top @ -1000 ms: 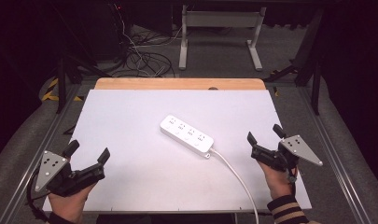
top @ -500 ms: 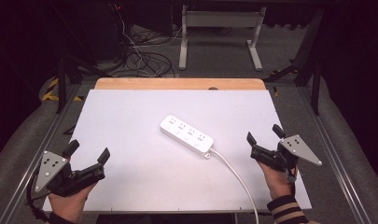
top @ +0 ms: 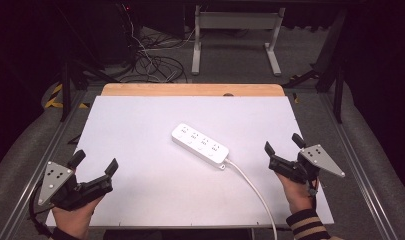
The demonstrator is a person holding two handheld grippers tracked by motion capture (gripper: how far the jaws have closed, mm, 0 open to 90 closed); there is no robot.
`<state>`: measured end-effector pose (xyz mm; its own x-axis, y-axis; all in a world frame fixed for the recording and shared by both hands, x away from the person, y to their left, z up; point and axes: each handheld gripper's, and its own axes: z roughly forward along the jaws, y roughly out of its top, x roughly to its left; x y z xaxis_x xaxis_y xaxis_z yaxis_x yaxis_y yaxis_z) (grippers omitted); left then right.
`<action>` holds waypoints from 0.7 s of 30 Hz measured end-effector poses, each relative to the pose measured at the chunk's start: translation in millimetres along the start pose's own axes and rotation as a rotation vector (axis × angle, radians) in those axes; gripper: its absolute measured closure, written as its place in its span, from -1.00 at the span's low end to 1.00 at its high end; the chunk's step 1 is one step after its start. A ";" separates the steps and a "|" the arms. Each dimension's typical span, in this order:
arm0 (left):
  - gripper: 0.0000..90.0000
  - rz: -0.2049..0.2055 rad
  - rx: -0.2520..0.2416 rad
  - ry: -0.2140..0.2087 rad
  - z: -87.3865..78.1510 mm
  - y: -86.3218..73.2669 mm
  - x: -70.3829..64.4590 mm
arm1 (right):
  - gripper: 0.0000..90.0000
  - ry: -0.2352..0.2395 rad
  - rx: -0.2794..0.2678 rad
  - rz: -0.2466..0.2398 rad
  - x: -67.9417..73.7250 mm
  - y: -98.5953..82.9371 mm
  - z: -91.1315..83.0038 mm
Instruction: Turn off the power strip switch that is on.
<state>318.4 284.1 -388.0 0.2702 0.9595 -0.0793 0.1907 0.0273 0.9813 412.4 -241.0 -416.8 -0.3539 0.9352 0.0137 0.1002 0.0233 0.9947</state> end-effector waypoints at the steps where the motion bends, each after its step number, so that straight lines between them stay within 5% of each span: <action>1: -0.93 0.000 0.001 0.000 -0.3 0.1 0.2 | -0.82 0.000 0.000 0.000 0.0 0.0 0.0; 21: -0.93 -0.001 -0.002 -0.001 0.7 0.1 0.0 | -0.82 0.002 0.007 0.000 -0.4 -0.9 1.5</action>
<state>319.1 283.9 -388.1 0.2709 0.9592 -0.0803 0.1893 0.0287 0.9815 413.9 -240.9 -417.9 -0.3554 0.9346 0.0139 0.1069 0.0259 0.9939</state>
